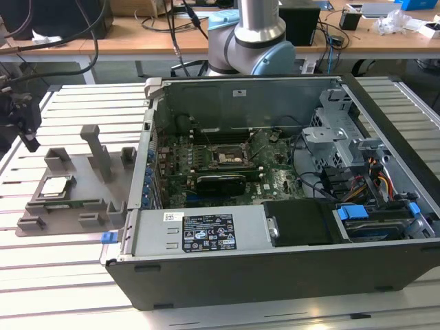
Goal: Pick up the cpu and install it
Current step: 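Pick up the cpu and move it towards the insertion slot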
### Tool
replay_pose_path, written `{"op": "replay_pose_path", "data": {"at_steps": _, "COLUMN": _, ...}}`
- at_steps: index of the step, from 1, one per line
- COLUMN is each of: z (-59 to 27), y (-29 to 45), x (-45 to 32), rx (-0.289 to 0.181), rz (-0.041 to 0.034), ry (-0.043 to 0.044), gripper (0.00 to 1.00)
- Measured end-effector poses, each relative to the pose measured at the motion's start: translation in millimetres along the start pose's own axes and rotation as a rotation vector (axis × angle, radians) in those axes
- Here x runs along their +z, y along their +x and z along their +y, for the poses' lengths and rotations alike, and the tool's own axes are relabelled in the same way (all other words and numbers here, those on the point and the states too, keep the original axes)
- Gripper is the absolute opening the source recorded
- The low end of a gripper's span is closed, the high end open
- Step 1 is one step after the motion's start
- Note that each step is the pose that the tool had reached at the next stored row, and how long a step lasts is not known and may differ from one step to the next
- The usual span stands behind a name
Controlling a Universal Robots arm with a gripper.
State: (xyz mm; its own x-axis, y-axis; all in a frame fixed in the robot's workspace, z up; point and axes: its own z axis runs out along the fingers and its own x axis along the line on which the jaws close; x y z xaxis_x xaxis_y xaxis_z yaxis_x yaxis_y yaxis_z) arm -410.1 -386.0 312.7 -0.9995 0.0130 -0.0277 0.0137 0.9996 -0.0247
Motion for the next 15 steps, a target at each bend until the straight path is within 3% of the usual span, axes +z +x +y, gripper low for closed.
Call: {"op": "replay_pose_path", "data": {"at_steps": 15, "z": 3.0, "y": 0.4, "x": 13.5, "rx": -0.001, "rz": 0.0000, "ry": -0.0001, "gripper": 0.54}}
